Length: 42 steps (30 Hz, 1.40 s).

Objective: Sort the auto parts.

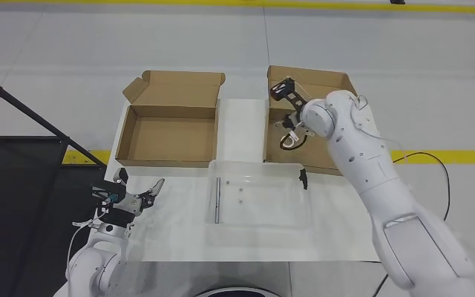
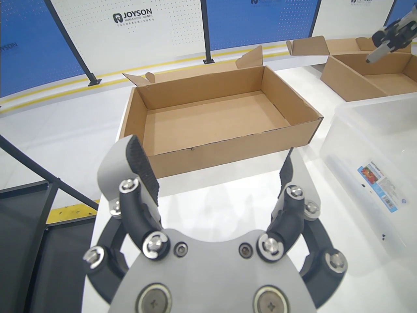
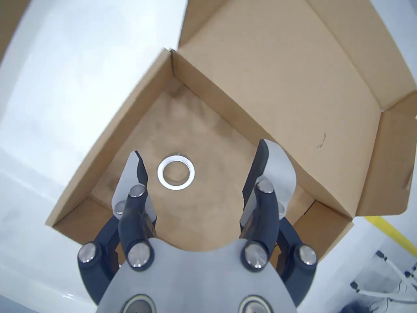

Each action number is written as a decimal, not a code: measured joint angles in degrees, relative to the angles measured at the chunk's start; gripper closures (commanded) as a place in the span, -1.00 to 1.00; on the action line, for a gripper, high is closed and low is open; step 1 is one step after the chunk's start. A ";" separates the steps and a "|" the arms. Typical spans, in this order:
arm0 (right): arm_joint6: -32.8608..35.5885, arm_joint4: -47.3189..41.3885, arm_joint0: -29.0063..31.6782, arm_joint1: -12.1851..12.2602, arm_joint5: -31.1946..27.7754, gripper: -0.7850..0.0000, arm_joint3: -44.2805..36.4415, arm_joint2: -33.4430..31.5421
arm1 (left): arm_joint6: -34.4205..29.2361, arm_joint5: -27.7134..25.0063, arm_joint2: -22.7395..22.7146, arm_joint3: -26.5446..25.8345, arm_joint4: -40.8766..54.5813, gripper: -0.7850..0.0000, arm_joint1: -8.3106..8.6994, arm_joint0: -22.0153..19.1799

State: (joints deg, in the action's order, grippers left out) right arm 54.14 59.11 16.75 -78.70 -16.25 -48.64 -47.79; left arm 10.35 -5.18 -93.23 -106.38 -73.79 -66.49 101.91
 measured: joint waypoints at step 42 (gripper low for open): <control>1.92 -9.36 21.79 8.87 -31.97 -0.11 -44.66 -0.72 | 0.00 0.00 0.00 0.00 0.00 -1.00 0.00 0.00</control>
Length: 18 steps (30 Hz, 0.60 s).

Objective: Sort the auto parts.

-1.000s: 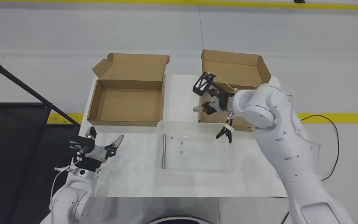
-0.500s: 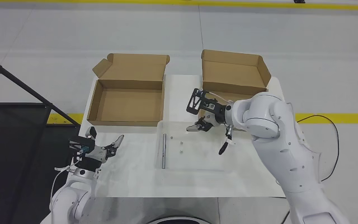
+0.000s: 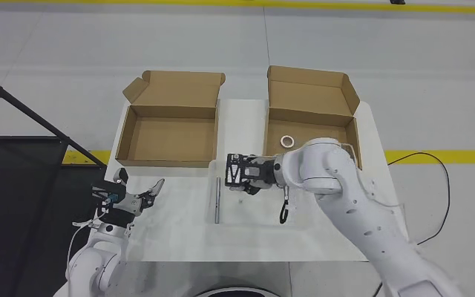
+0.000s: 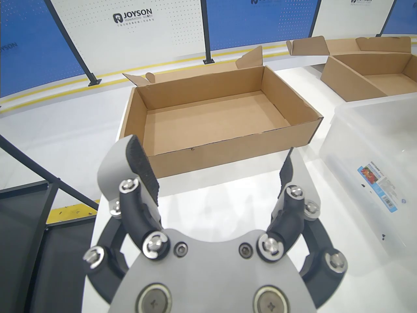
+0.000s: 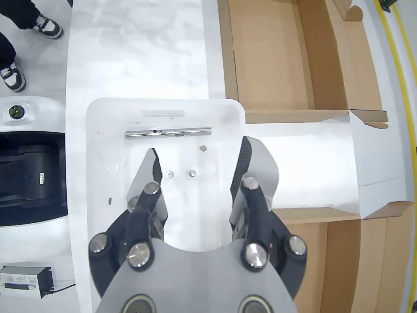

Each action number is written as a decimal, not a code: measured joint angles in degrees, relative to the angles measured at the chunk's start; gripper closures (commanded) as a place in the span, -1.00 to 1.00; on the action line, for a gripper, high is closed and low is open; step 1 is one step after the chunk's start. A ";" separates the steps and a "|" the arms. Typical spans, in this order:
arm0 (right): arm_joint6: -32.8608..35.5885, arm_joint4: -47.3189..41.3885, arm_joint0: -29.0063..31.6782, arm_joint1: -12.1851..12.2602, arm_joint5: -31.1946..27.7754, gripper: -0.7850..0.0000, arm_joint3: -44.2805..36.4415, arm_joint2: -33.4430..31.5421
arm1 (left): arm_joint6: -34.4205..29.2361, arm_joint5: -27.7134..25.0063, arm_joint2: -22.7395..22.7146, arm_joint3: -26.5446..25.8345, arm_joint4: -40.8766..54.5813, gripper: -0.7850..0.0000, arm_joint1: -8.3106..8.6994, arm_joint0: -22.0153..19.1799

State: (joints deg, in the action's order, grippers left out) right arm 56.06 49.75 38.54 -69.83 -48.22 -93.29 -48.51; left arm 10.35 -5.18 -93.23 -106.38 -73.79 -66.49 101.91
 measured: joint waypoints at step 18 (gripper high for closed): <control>3.37 -3.48 -7.76 -1.30 4.91 0.29 14.24 14.61 | 0.00 0.00 0.00 0.00 0.00 -1.00 0.00 0.00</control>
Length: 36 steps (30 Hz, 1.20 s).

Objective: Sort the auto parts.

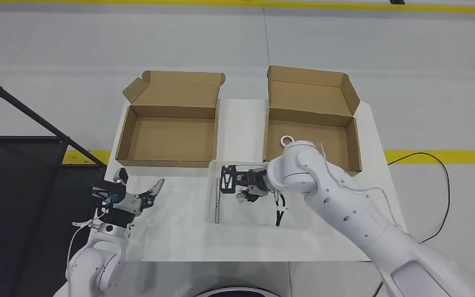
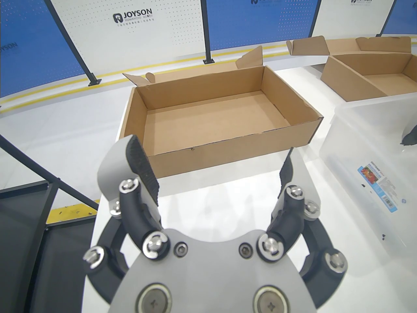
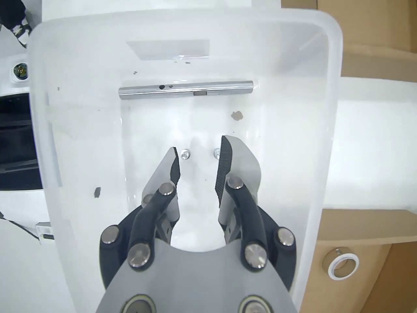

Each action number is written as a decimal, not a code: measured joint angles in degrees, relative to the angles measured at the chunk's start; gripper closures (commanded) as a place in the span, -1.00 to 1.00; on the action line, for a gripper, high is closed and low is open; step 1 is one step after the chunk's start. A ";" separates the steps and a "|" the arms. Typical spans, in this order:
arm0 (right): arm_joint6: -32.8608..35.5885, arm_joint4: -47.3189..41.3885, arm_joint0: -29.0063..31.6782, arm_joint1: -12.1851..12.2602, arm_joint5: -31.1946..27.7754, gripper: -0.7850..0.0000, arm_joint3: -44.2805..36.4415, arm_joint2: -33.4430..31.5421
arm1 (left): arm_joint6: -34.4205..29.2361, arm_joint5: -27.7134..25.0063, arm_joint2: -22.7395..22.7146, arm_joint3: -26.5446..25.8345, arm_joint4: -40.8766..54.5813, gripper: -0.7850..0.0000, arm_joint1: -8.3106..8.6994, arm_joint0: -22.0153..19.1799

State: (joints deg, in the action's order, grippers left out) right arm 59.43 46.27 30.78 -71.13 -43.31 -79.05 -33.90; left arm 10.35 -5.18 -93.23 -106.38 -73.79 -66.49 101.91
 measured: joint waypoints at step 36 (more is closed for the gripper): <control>-4.04 3.04 -4.13 0.19 3.56 1.00 -1.30 -9.59 | 0.00 0.00 0.00 0.00 0.00 -1.00 0.00 0.00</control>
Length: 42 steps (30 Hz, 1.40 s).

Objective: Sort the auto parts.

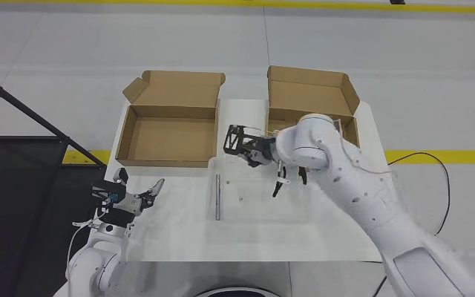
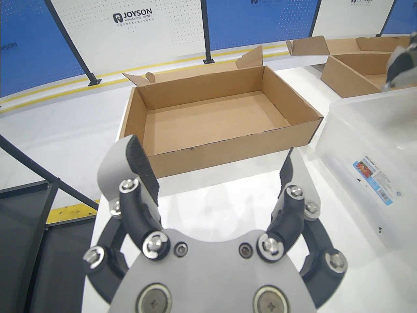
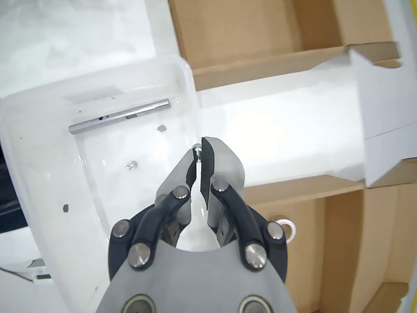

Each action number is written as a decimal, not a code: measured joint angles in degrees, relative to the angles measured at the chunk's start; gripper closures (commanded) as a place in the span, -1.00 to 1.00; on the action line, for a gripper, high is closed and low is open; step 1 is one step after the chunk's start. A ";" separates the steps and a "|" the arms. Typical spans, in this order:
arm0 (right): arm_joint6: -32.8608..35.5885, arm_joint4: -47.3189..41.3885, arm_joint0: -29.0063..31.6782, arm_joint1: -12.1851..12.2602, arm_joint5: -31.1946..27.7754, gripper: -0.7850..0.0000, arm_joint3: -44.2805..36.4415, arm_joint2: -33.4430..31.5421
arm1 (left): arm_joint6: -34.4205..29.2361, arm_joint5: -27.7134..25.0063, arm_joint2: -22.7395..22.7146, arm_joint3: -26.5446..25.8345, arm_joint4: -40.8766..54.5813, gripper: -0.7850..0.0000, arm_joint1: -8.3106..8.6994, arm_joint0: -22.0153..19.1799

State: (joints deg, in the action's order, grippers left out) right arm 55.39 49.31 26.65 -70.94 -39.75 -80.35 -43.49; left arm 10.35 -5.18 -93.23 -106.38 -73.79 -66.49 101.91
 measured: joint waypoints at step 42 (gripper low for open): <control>5.35 10.49 -6.58 -1.63 11.74 0.81 32.13 -0.01 | 0.00 0.00 0.00 0.00 0.00 -1.00 0.00 0.00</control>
State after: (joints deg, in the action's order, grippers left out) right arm 60.75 59.80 20.07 -72.57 -28.01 -48.23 -43.50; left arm 10.35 -5.18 -93.23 -106.38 -73.79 -66.49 101.91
